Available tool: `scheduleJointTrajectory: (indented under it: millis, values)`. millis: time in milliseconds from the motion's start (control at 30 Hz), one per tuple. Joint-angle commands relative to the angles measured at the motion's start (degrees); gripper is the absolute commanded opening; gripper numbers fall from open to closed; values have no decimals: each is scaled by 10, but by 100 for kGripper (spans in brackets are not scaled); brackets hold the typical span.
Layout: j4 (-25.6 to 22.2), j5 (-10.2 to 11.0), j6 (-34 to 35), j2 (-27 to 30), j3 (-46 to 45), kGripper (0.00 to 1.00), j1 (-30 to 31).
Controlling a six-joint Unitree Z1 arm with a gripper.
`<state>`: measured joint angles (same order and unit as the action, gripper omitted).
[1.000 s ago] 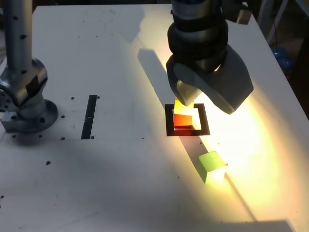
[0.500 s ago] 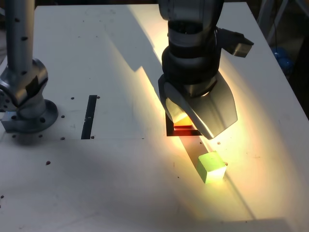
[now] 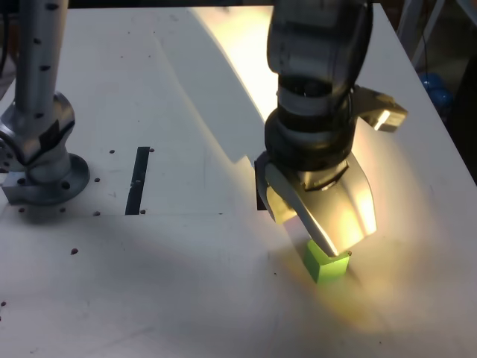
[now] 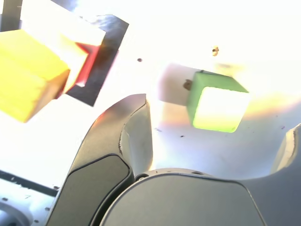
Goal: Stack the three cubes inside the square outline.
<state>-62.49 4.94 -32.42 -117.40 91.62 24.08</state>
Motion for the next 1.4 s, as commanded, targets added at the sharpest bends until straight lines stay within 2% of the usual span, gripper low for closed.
scheduleJointTrajectory:
  millis: [0, 267, 600, 1000, 1300, 1367]
  values:
    - [2, -1, -1, -9, 6, 98, 1]
    - [14, 0, -1, -34, 15, 95, 2]
    - [19, 2, -1, -53, 19, 86, 4]
    - [21, 14, 18, -61, 34, 65, 25]
    - [28, 15, 23, -64, 33, 48, 27]
    - [28, 14, 23, -65, 32, 47, 27]
